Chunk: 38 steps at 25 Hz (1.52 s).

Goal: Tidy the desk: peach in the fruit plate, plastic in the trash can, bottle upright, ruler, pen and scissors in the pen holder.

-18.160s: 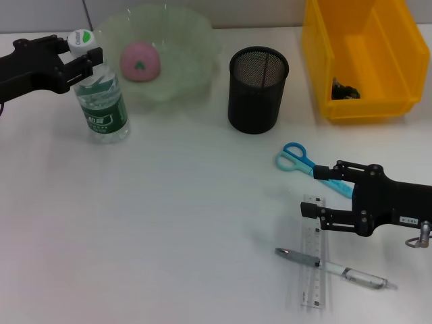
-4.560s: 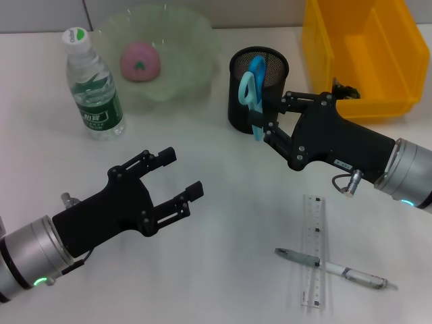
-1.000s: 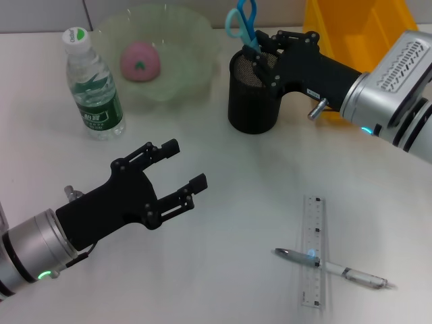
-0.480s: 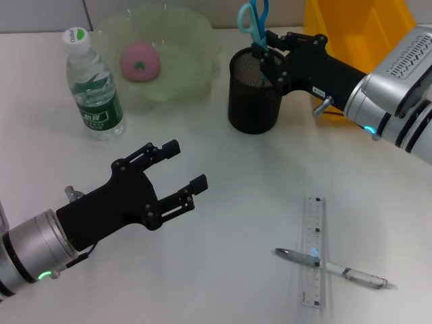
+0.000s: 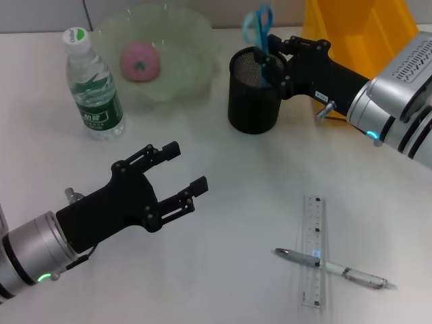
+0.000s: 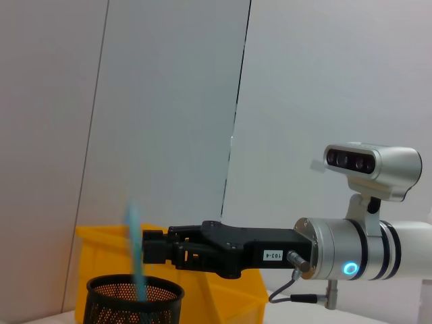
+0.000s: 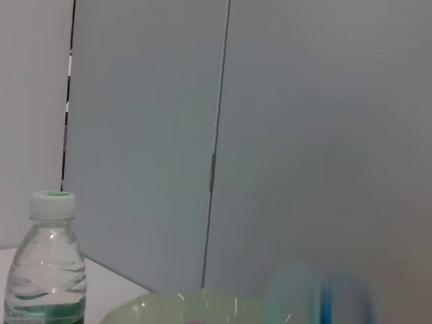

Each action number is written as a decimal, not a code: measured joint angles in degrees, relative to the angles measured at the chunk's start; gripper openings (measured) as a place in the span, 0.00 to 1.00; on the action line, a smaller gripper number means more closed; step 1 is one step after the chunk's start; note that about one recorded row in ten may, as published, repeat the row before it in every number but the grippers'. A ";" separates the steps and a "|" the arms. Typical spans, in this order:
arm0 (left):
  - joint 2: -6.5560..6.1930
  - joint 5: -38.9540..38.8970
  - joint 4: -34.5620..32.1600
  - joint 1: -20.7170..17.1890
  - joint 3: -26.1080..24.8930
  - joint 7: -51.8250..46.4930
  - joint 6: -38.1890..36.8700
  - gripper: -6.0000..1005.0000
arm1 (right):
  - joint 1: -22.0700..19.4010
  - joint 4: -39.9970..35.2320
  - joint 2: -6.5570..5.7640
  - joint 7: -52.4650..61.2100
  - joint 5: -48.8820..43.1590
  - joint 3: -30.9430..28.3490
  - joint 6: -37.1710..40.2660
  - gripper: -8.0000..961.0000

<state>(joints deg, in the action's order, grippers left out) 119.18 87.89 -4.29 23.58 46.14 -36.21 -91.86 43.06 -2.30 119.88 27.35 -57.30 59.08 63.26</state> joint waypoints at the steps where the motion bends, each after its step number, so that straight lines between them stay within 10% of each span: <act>1: 0.00 0.00 0.00 0.00 0.00 0.00 0.00 0.77 | 0.00 0.00 0.00 0.00 0.00 0.00 0.00 0.30; 17: 0.00 0.31 -0.02 -0.21 0.00 0.00 -0.57 0.77 | -2.68 0.03 0.00 3.47 0.01 -3.72 4.87 0.83; 38: -0.28 0.44 -0.73 0.32 0.00 0.00 -0.22 0.77 | -8.23 -7.75 -0.64 22.61 -2.94 -4.50 11.92 0.82</act>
<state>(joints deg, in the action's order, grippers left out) 118.90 88.34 -5.03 23.91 46.15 -36.21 -92.08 34.83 -10.06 119.24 49.96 -60.24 54.58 75.18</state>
